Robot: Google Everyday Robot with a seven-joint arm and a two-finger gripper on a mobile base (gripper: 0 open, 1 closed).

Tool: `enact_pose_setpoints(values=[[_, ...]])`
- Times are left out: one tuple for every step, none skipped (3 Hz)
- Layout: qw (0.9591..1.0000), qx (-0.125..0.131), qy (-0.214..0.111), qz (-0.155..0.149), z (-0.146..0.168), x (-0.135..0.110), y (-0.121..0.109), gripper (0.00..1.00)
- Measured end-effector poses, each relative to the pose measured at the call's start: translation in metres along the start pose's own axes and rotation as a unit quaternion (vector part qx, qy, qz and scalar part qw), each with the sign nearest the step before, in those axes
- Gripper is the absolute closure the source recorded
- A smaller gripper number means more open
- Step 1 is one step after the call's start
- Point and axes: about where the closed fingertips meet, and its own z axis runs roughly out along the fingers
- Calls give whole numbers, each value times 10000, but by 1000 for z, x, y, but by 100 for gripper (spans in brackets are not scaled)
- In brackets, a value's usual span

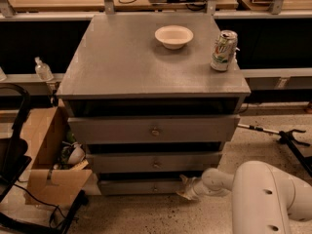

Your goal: Open bottom drawer

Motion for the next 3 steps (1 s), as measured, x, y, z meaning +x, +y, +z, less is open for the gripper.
enact_pose_setpoints(values=[[10000,0,0,0,0,0,0,100],[10000,0,0,0,0,0,0,100],[10000,0,0,0,-2,-1,0,100]])
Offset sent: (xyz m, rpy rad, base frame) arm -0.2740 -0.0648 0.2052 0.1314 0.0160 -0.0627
